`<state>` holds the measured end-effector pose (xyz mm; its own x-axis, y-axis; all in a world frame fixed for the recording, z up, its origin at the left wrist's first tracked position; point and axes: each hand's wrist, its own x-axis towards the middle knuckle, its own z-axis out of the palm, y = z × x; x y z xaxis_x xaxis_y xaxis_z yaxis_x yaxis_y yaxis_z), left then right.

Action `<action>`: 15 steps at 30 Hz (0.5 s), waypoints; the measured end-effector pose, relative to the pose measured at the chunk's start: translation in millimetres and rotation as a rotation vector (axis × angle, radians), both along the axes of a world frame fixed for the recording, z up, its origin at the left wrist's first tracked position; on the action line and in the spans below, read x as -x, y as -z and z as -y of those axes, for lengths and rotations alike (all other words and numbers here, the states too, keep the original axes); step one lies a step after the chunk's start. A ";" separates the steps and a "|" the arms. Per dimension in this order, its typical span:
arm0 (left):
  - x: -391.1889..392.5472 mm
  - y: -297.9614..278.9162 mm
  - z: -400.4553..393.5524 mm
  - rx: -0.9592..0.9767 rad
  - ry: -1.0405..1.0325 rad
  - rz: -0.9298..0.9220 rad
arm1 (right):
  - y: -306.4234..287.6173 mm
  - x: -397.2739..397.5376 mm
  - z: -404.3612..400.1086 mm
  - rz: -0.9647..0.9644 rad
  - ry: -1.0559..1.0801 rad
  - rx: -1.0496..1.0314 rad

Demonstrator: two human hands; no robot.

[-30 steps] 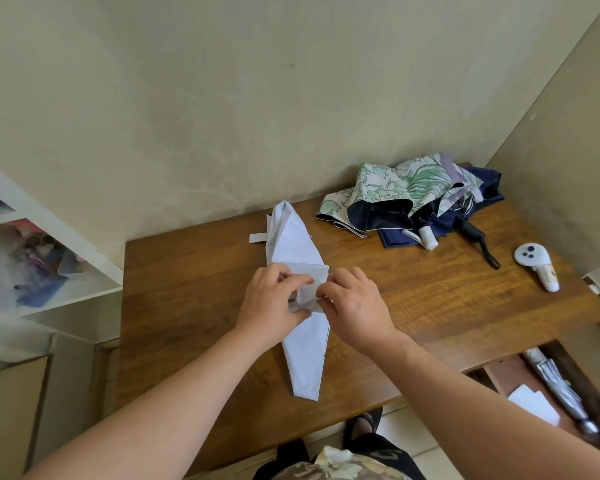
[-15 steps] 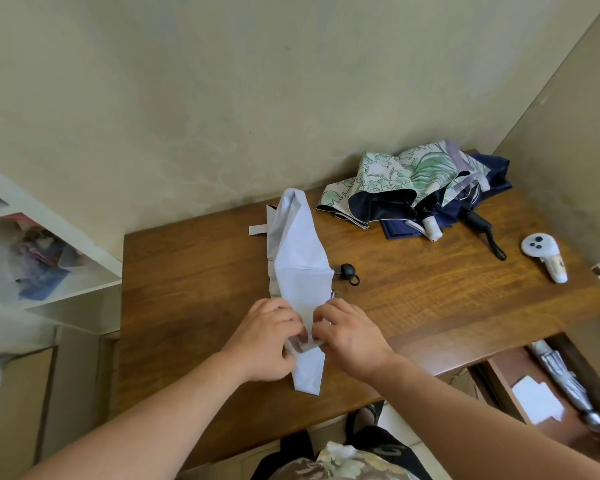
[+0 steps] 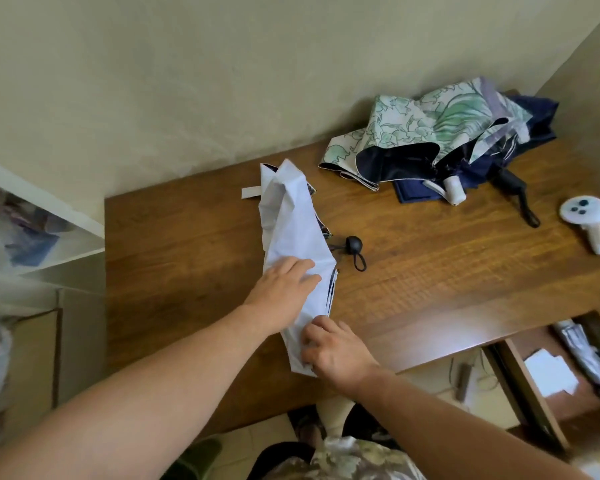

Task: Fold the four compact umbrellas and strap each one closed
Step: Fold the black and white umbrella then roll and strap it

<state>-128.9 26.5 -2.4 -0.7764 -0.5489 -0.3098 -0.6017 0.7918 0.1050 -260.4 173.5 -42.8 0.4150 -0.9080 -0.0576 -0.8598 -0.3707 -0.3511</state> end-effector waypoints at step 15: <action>-28.2 50.2 -17.7 -0.001 0.157 0.206 | 13.8 16.5 -5.1 -0.031 -0.124 -0.166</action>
<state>-100.7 44.3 -52.6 -0.7723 -0.4265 -0.4708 -0.4804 0.8770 -0.0064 -276.9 178.6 -56.6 0.5187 -0.8270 -0.2168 -0.8227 -0.4137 -0.3900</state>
